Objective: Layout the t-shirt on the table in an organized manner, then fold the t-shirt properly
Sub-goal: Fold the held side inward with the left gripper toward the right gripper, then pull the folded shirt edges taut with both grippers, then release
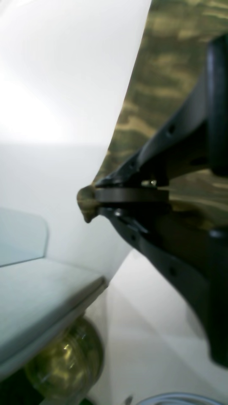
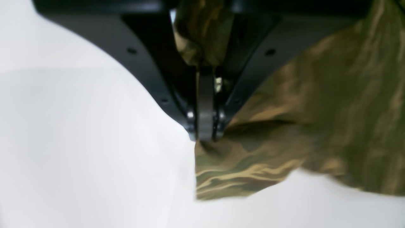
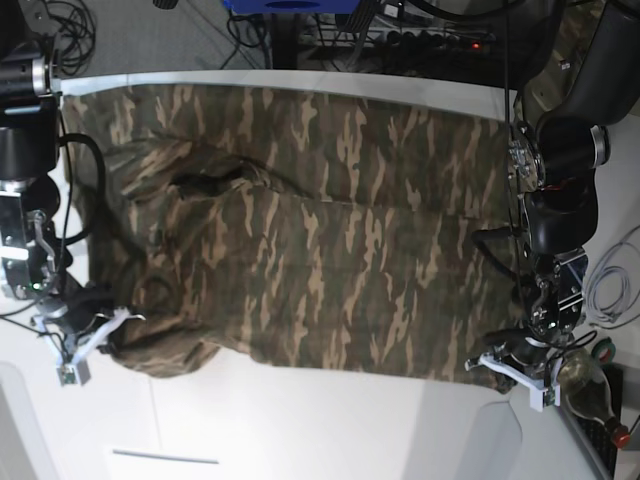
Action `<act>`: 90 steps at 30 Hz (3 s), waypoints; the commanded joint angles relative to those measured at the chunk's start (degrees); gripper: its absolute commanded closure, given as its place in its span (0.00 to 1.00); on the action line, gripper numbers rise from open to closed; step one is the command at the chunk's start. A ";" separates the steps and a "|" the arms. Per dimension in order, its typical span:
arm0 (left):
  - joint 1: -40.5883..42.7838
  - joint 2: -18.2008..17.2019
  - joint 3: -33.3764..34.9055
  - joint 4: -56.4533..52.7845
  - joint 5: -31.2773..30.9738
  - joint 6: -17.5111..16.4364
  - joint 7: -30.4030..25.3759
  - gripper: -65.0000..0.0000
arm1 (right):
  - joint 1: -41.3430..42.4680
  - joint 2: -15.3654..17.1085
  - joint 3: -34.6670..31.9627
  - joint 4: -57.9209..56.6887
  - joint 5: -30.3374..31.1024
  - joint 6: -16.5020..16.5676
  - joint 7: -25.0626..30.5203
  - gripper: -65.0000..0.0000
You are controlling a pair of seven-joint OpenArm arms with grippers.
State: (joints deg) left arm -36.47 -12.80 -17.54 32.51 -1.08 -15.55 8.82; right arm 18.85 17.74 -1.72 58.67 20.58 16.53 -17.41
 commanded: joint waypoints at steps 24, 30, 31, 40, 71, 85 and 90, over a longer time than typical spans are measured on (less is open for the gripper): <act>10.58 -0.87 0.00 21.07 -8.10 -0.14 6.79 1.00 | 10.29 0.07 0.44 -14.85 -22.73 16.65 16.05 1.00; 12.95 -0.79 0.00 21.60 -8.10 -0.14 6.52 1.00 | 9.32 0.07 0.44 -17.84 -24.40 16.65 19.30 1.00; 13.48 -0.79 0.00 21.60 -8.28 -0.14 6.70 1.00 | 8.88 0.07 0.44 -17.40 -24.40 16.65 19.56 1.00; 20.78 -2.46 0.00 30.13 -8.63 -0.14 12.59 1.00 | 0.01 1.30 0.70 -2.28 -24.31 16.74 8.75 1.00; 36.42 -4.74 -5.10 42.43 -8.19 -0.40 18.48 1.00 | -27.60 -8.55 15.91 37.46 -24.31 16.74 -23.51 1.00; 36.34 -5.97 -5.62 42.70 -8.10 -0.40 18.57 1.00 | -35.60 -13.03 16.00 41.85 -24.49 16.74 -25.89 1.00; 36.42 -7.11 -5.45 42.34 -8.02 -0.40 18.65 1.00 | -35.60 -13.03 16.00 41.59 -24.49 16.65 -26.24 1.00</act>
State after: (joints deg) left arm 0.64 -18.81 -22.68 74.02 -9.08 -16.47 28.58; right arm -17.04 4.25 14.04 99.50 -3.90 33.50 -44.21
